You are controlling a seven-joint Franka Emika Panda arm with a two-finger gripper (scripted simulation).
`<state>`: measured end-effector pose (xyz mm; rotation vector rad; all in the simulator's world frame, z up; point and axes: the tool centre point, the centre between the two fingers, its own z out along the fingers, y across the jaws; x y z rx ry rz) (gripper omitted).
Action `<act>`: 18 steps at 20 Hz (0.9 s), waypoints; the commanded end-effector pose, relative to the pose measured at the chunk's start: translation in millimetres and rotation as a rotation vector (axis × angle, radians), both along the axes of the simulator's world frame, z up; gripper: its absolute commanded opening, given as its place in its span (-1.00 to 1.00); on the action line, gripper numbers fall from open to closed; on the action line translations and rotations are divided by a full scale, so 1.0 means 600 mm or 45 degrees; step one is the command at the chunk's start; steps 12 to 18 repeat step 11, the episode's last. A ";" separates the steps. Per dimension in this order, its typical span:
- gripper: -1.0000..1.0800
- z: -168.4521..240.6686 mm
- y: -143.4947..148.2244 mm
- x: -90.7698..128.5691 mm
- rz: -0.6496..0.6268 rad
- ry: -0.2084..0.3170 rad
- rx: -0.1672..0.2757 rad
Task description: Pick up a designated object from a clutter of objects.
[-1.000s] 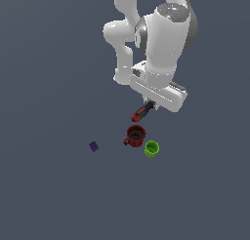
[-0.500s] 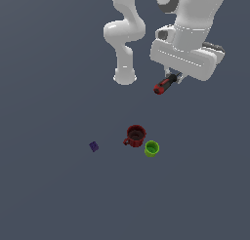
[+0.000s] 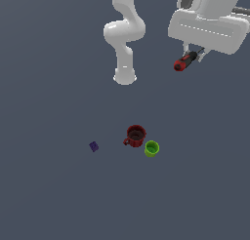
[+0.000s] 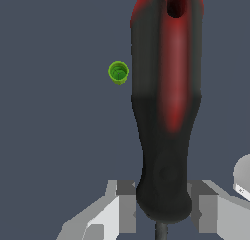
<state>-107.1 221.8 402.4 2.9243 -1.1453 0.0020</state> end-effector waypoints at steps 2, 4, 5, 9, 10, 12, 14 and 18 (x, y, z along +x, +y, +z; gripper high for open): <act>-1.00 0.021 0.016 -0.008 -0.001 0.001 0.001; -1.00 0.027 0.022 -0.011 -0.001 0.001 0.001; -1.00 0.029 0.024 -0.011 -0.001 0.001 0.001; -1.00 0.028 0.023 -0.009 -0.001 0.001 0.002; -1.00 0.027 0.022 -0.008 -0.001 0.001 0.002; -1.00 0.026 0.022 -0.008 -0.001 0.001 0.002; -1.00 0.026 0.022 -0.008 -0.001 0.001 0.002; -1.00 0.026 0.022 -0.008 -0.001 0.001 0.002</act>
